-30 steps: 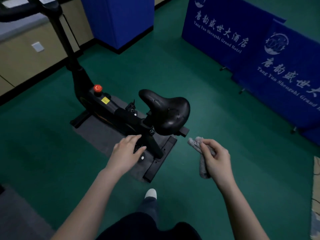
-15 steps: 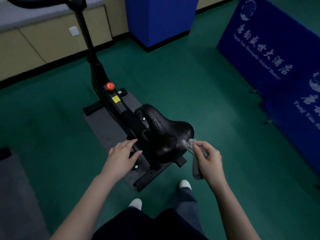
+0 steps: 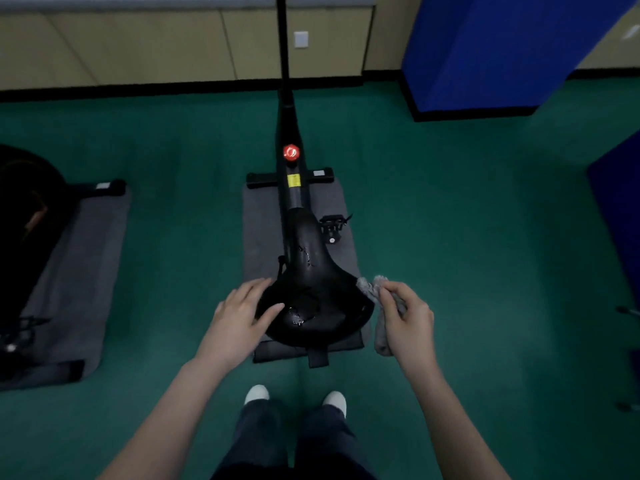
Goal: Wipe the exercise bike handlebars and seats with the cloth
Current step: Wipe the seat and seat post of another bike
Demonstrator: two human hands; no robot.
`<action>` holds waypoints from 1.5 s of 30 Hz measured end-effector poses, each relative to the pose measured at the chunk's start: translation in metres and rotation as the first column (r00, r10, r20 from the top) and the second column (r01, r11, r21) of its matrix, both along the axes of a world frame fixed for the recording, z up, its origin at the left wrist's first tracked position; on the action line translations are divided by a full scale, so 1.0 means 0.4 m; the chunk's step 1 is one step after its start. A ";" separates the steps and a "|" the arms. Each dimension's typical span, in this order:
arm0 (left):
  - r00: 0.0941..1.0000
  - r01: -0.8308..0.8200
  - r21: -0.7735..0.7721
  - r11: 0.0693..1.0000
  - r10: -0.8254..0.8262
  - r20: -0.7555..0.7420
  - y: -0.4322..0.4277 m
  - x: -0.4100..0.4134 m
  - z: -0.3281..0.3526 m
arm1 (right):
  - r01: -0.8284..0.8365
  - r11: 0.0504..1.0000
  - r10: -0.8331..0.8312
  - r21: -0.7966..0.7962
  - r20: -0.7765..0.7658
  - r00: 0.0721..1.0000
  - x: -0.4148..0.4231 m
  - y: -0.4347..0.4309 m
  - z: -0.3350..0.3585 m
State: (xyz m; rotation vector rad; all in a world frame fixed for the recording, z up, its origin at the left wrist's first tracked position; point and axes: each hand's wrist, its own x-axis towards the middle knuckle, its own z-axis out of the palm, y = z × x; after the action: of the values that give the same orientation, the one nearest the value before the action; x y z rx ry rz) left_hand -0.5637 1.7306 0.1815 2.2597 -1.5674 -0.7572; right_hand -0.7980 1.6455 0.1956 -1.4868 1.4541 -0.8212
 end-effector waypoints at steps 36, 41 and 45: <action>0.884 -0.080 -0.091 0.993 0.029 -0.466 -0.001 0.028 -0.167 | -0.330 0.933 0.346 0.143 -0.105 0.933 0.391 -0.419 -0.140; 0.890 -0.093 -0.093 0.991 0.041 -0.454 -0.001 0.026 -0.167 | -0.214 0.949 0.241 0.232 -0.098 0.966 0.293 -0.347 -0.208; 0.883 -0.124 -0.081 0.989 0.072 -0.464 0.000 0.022 -0.169 | -0.365 0.903 0.415 0.225 -0.244 0.877 0.208 -0.307 -0.205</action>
State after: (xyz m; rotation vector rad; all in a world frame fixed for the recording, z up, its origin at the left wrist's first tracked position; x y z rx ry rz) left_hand -0.5548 1.7306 0.1138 1.8805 -1.2255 -1.0579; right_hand -0.7147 1.5228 0.1137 -1.7384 1.3193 -0.2303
